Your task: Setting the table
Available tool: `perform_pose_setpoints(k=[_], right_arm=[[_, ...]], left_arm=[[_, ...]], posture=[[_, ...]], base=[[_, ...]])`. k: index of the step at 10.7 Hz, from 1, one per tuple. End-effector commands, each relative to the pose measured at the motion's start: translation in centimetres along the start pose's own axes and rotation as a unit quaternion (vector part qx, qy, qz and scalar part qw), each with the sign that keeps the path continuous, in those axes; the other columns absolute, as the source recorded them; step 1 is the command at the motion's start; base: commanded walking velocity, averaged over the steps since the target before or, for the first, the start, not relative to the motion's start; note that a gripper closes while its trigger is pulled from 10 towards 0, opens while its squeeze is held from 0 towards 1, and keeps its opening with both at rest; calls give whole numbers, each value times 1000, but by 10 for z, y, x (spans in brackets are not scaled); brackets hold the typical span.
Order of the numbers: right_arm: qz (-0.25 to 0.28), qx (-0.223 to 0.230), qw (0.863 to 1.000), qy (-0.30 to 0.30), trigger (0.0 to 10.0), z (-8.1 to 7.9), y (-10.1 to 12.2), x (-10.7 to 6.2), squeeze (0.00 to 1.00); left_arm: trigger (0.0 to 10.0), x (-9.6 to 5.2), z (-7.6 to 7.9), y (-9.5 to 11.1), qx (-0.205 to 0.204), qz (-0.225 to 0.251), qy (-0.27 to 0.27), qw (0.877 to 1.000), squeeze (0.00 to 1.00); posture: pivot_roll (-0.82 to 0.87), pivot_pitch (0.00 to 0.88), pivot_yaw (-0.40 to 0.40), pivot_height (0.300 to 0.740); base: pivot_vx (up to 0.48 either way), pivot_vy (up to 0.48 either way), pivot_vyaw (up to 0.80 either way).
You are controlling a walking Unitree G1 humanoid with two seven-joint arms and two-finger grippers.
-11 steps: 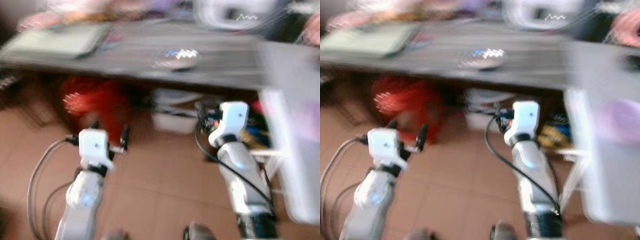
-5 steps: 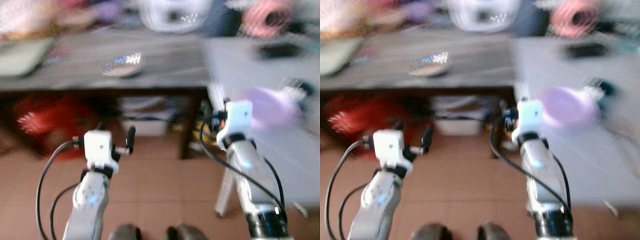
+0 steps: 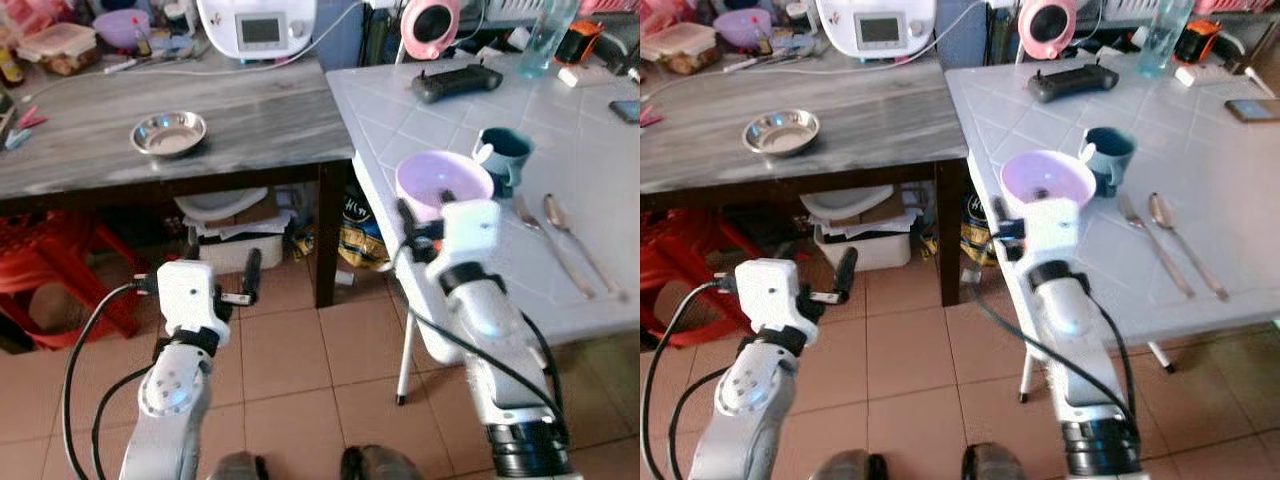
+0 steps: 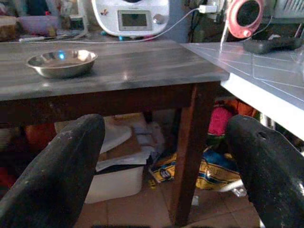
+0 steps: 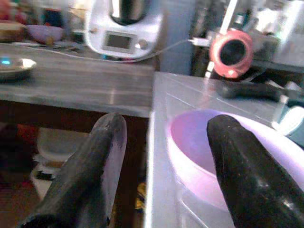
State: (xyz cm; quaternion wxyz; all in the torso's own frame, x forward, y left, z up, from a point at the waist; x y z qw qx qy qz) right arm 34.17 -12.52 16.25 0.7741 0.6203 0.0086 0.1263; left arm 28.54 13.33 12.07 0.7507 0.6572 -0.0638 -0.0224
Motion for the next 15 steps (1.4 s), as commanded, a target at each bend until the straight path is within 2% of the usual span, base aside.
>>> perform_pose_setpoints(k=[1,4,7,8,9,10,13,14,15], right_arm=[[21,-7,1000,-1,10000,3,11,2,0],[25,-11,1000,0,10000,3,12,4,0],[36,-16,999,2,10000,3,17,13,0],[44,-23,999,8,10000,3,21,17,1000],[48,-26,998,10,10000,3,23,21,1000],[50,-29,998,8,10000,5,24,26,0],[56,-29,998,16,10000,4,27,30,0],[63,-47,997,20,10000,4,30,32,0],[65,-42,997,12,10000,7,30,32,0]], left_arm=[[10000,-1,-1,4,2,6,0,1000,0],[10000,-1,-1,4,2,5,-1,1000,0],[10000,-1,-1,4,5,4,-1,1000,0],[10000,-2,-1,4,7,1,0,1000,0],[10000,-2,-2,3,10,-2,3,1000,0],[10000,-3,-3,4,13,-3,4,1000,0],[10000,-6,-4,4,23,-5,4,1000,0],[10000,-7,-4,4,22,-7,1,1000,0],[10000,-8,-4,5,23,-8,1,1000,0]], posture=[[27,100,2,740],[28,104,7,740],[34,110,12,740],[38,120,17,740],[41,121,19,740],[47,126,21,740],[56,140,29,740],[58,142,31,740],[60,144,32,740]], base=[[0,-409,0],[0,-445,0],[0,-435,0],[0,0,0],[0,0,0],[0,0,0],[133,0,0],[472,0,800],[469,0,800]])
Point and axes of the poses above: a point about 5 cm out from each wrist's last joint towards the gripper, its own x axis pointing out of the wrist towards the gripper, its own y axis along the axis of the wrist's last joint, z = x × y, the point moved 5 cm from there along x, pointing out of the wrist towards the gripper, and after that the axes turned 6 degrees about -x, right-handed, at the moved point
